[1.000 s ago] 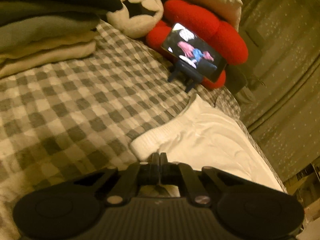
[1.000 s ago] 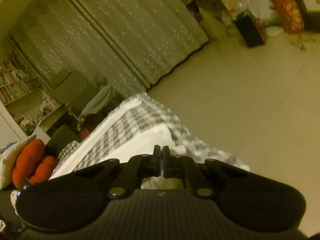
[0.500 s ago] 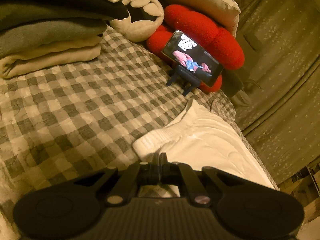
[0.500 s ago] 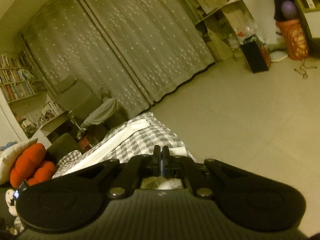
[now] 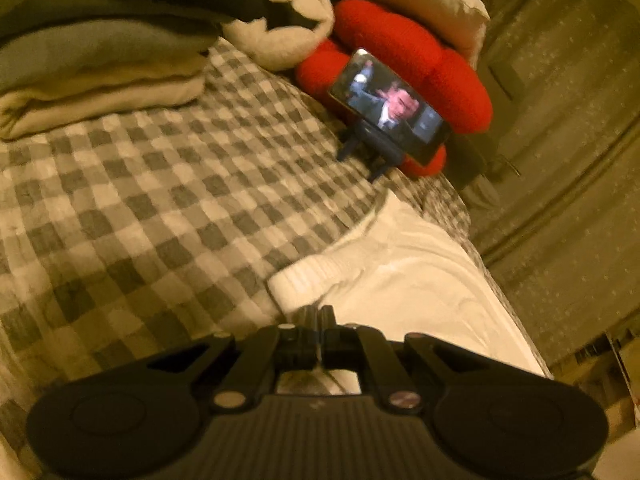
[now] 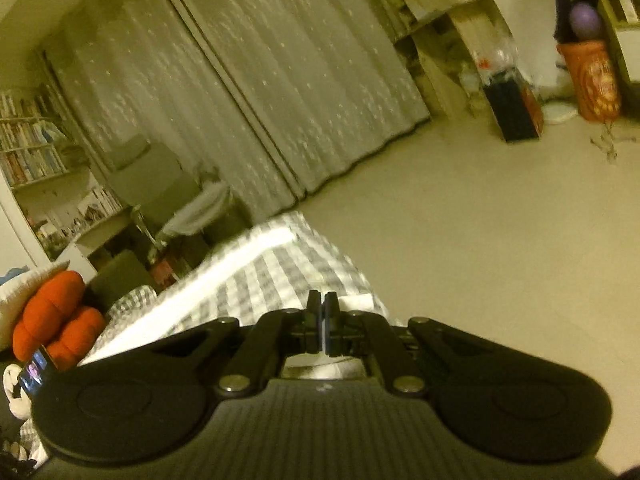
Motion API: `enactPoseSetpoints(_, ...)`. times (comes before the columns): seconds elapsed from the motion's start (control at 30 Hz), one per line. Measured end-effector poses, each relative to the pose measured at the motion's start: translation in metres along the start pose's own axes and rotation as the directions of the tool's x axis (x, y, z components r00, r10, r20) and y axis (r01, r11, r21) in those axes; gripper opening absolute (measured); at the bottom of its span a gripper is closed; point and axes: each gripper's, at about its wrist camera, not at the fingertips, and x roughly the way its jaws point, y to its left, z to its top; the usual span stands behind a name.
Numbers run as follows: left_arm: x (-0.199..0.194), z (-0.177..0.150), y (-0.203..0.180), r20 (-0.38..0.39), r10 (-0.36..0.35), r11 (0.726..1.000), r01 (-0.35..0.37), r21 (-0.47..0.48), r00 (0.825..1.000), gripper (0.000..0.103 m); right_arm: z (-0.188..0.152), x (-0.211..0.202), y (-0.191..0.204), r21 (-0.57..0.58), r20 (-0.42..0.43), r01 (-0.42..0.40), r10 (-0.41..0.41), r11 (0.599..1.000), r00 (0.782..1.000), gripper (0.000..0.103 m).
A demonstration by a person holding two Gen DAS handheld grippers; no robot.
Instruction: Fold clothes
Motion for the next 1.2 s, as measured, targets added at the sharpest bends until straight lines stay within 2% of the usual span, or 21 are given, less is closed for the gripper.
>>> enactPoseSetpoints(0.13,-0.013,0.007,0.004,0.018,0.005,1.000,-0.005,-0.006,1.000,0.005,0.003,0.000,-0.009,0.049,-0.009,-0.018,0.018,0.999,1.000,0.002)
enactPoseSetpoints(0.23,-0.013,0.009,0.006,0.014,0.004,1.000,-0.004,-0.012,1.000,0.020,0.003,0.002,-0.010,0.064,-0.026,-0.036,0.038,0.997,0.999,0.004)
enactPoseSetpoints(0.27,-0.012,0.008,0.006,0.011,0.006,1.000,-0.005,-0.014,1.000,0.023,0.003,0.003,-0.009,0.072,-0.033,-0.040,0.043,0.997,0.999,0.005)
enactPoseSetpoints(0.33,-0.009,0.007,0.005,0.008,0.008,1.000,-0.008,-0.016,1.000,0.026,0.002,0.004,-0.009,0.092,-0.042,-0.050,0.054,0.995,0.998,0.013)
enactPoseSetpoints(0.37,-0.008,0.006,0.004,0.006,0.006,1.000,-0.006,-0.019,1.000,0.031,0.002,0.003,-0.011,0.103,-0.045,-0.059,0.064,0.993,0.997,0.013)
enactPoseSetpoints(0.5,0.005,0.006,0.000,-0.014,-0.004,1.000,0.003,-0.026,1.000,0.035,0.002,0.001,-0.018,0.163,-0.065,-0.067,0.078,0.984,0.995,0.013)
enactPoseSetpoints(0.63,0.013,0.005,-0.007,0.001,0.018,1.000,-0.018,-0.007,1.000,0.040,-0.004,0.001,-0.021,0.194,-0.099,-0.060,0.080,0.979,0.992,0.014)
enactPoseSetpoints(0.7,0.015,0.006,-0.005,0.010,0.009,1.000,-0.009,-0.019,1.000,0.040,-0.009,0.002,-0.021,0.219,-0.118,-0.062,0.089,0.974,0.989,0.014)
enactPoseSetpoints(0.8,0.014,0.007,-0.003,0.016,0.012,1.000,-0.011,-0.024,1.000,0.033,-0.014,0.003,-0.024,0.264,-0.132,-0.057,0.095,0.963,0.987,0.014)
enactPoseSetpoints(0.83,0.014,0.006,-0.003,0.018,0.017,1.000,-0.017,-0.020,1.000,0.027,-0.014,0.003,-0.023,0.262,-0.132,-0.051,0.088,0.964,0.987,0.014)
enactPoseSetpoints(0.87,0.013,0.006,-0.003,0.019,0.024,1.000,-0.024,-0.013,1.000,0.016,-0.014,0.002,-0.022,0.259,-0.132,-0.046,0.082,0.965,0.988,0.014)
enactPoseSetpoints(0.97,0.012,0.005,-0.003,0.023,0.044,0.999,-0.044,0.009,0.999,0.008,-0.014,0.001,-0.017,0.242,-0.127,-0.041,0.073,0.970,0.989,0.014)
enactPoseSetpoints(1.2,0.008,0.001,-0.004,0.035,0.090,0.994,-0.092,0.058,0.995,0.008,-0.021,0.000,-0.011,0.237,-0.126,-0.016,0.047,0.971,0.991,0.014)
